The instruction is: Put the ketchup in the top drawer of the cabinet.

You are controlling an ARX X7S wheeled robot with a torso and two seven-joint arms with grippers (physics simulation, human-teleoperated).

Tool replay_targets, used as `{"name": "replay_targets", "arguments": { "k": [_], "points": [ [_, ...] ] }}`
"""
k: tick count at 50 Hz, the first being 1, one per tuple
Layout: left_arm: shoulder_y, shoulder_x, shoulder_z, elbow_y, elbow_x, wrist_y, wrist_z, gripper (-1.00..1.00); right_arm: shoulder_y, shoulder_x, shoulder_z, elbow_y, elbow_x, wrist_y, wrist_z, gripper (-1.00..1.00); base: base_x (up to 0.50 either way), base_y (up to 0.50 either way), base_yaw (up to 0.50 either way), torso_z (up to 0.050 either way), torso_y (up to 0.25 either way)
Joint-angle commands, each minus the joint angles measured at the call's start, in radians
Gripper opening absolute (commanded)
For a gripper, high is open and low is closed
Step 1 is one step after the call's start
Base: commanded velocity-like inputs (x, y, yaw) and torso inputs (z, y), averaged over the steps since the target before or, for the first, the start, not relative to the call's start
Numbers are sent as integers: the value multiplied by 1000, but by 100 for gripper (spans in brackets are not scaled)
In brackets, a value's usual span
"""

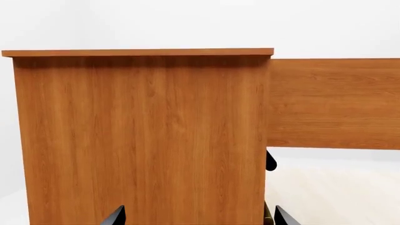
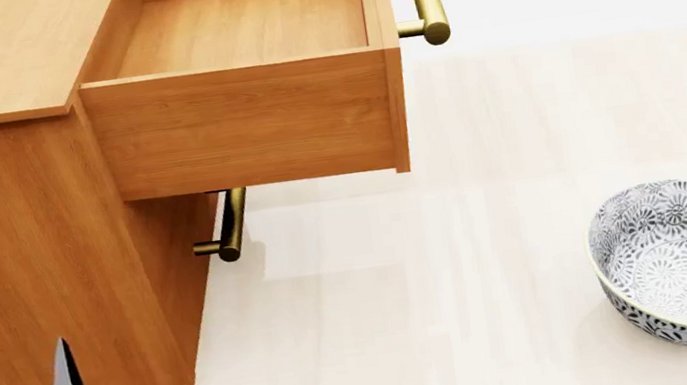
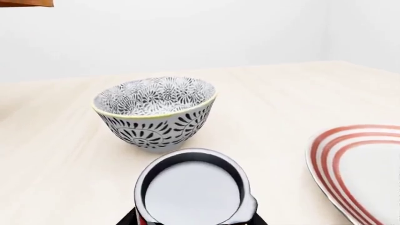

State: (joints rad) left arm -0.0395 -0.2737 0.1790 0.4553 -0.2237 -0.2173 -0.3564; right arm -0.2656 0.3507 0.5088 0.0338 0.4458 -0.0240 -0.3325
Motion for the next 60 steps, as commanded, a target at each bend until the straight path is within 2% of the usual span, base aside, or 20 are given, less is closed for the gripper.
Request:
{"name": "replay_targets", "arguments": {
  "k": [1, 16, 21, 27, 49, 60],
  "points": [
    [-1, -4, 5, -2, -2, 1, -5, 100, -2, -1, 12, -38, -21, 17, 35, -100, 0, 0, 0, 0, 0],
    [3, -10, 6, 1, -12, 7, -7, 100, -30, 23, 100, -382, 107, 109, 131, -100, 0, 0, 0, 0, 0],
    [5, -12, 5, 0, -17, 10, -8, 100, -33, 65, 127, -558, 164, 185, 195, -100, 0, 0, 0, 0, 0],
    [5, -16, 2, 2, -21, 12, -9, 100, -6, 107, 160, -659, 229, 260, 272, -100, 0, 0, 0, 0, 0],
    [-11, -21, 10, -11, -25, 11, -15, 100, 107, 258, 188, -754, 338, 428, 421, -100, 0, 0, 0, 0, 0],
    [-12, -24, 11, -10, -27, 11, -21, 100, 172, 353, 235, -806, 461, 517, 507, -100, 0, 0, 0, 0, 0]
  ]
}}
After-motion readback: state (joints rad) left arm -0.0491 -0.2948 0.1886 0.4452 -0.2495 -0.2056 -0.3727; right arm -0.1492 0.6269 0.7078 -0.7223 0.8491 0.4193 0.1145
